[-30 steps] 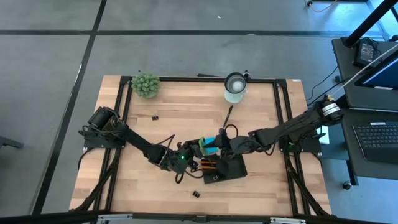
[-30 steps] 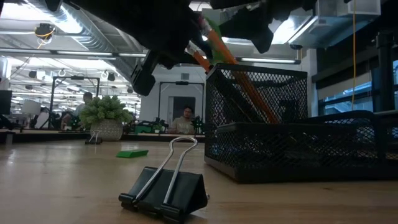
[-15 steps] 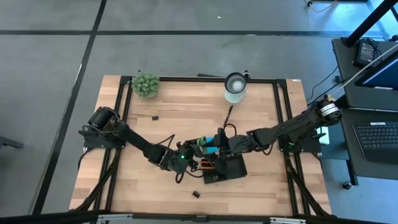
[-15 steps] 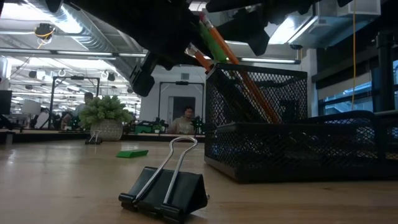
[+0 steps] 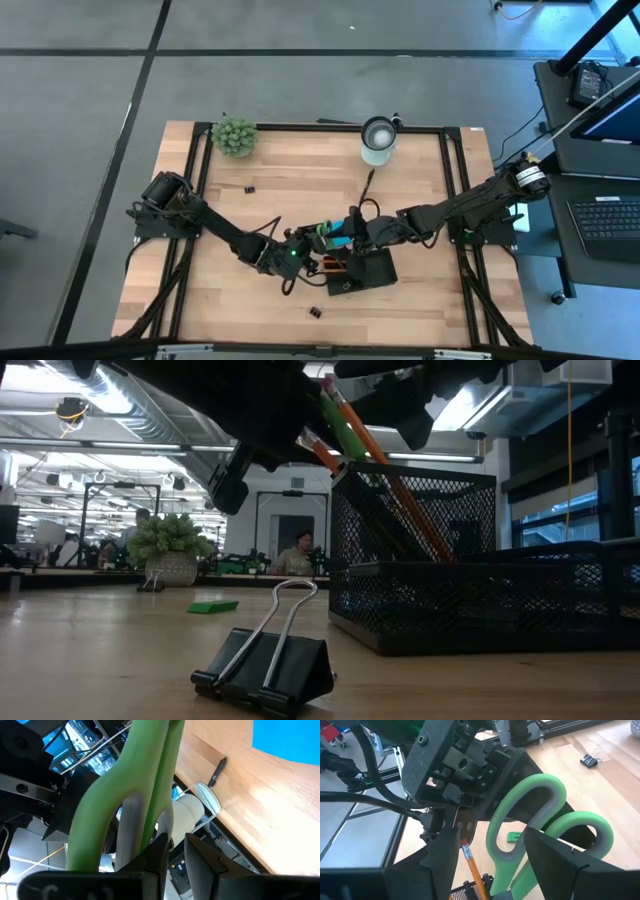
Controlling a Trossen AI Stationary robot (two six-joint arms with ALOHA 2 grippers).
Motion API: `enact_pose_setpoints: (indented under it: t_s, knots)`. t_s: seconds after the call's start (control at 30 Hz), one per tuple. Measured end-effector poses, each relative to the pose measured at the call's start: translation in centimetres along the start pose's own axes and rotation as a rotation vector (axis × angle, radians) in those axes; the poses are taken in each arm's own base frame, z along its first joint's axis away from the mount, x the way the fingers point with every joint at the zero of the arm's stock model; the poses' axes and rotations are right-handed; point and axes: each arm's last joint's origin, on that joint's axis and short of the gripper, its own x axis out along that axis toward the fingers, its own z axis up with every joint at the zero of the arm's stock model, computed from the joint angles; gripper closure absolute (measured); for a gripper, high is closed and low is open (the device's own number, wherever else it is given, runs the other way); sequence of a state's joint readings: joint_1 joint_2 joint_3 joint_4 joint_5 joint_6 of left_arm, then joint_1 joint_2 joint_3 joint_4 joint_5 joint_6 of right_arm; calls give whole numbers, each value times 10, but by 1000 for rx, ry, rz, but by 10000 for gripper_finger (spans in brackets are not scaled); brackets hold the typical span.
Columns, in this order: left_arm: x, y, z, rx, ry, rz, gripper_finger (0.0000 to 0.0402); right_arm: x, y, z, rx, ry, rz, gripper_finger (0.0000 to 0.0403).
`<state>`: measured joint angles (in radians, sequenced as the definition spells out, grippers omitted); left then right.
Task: Pick and place office supplies into organizer
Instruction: Put the scissors into the top left slot of the desk organizer
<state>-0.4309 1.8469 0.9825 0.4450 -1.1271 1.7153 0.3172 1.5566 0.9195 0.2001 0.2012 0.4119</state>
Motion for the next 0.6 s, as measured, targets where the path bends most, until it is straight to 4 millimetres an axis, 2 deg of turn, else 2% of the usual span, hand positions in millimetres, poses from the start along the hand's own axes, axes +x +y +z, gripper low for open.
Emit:
enact_pose_setpoints:
  t_s: [0.2, 0.33, 0.5, 0.6]
  knots:
    - [1, 1, 0, -17, 1, 5, 343, -8, -1, 4, 0, -14, -43, 175]
    - [1, 1, 0, -14, 1, 4, 343, -20, -1, 14, 11, -67, -73, 175]
    - [0, 1, 0, -11, -2, 4, 343, -26, -2, 15, 2, -51, -102, 175]
    - [-1, 1, 1, -9, -5, 5, 343, -28, -7, 12, -11, -26, -189, 175]
